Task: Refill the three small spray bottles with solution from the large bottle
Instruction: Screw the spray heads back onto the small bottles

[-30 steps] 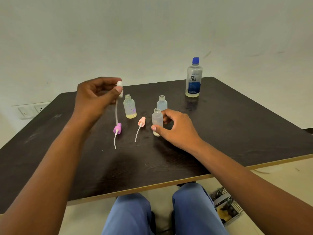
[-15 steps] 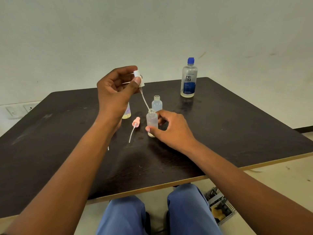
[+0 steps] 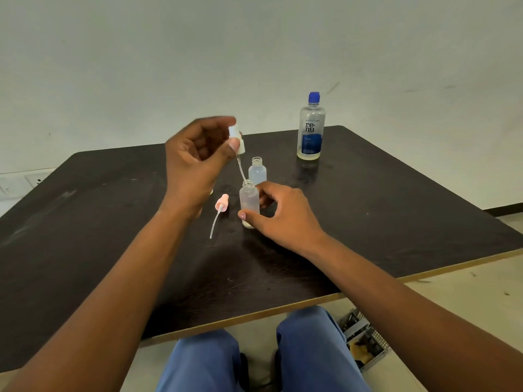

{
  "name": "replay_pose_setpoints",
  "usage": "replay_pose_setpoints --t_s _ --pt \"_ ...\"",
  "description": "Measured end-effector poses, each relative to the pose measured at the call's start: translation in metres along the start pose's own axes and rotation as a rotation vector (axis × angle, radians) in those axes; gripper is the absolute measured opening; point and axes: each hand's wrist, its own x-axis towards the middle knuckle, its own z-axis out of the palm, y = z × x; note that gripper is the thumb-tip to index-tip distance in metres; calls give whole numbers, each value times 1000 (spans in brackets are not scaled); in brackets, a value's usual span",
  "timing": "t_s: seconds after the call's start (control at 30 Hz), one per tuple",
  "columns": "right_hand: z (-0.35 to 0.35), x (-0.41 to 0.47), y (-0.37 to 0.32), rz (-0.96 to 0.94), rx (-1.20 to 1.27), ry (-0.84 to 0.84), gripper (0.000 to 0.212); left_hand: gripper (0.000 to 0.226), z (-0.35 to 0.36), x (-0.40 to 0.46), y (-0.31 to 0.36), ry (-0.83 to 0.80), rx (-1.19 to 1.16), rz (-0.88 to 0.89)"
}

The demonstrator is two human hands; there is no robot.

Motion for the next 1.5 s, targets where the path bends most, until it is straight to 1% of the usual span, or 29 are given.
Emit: replay_pose_setpoints --t_s 0.17,0.27,0.37,0.53,0.63,0.8,0.9,0.97,1.03,1.13,1.23,1.3,1.4,1.5 --pt "1 0 2 -12 13 9 40 27 -2 -17 -14 -88 3 -31" --pt "2 -1 1 -17 4 11 39 18 0 -23 -16 -97 11 -26" --pt "2 -1 2 -36 -12 13 38 11 5 -29 -16 -120 99 7" --pt "3 -1 4 -53 -15 17 45 13 12 -34 -18 -120 189 -2" --pt "2 -2 3 -48 -9 24 41 10 13 -33 -21 -113 182 -38" --pt "0 -3 1 -35 4 22 37 26 5 -32 -23 -77 191 -74" --pt "0 -4 1 -36 17 29 36 20 7 -35 -24 -98 198 -63" --pt "0 -4 2 -47 11 28 39 18 9 -36 -23 -112 228 -59" --pt "0 -4 2 -51 -5 29 45 23 11 -37 -22 -129 265 -46" --pt "1 -3 3 -48 -7 34 43 33 10 -37 -22 -139 247 -56" --pt "0 -3 3 -42 -1 31 42 29 8 -38 -22 -168 139 -91" --pt "0 -3 2 -47 -6 26 43 22 8 -37 -22 -175 182 -68" --pt "0 -4 1 -42 -16 18 45 20 7 -36 -24 -177 256 -44" --pt "-1 -4 2 -36 -2 19 38 27 6 -35 -26 -172 221 -59"
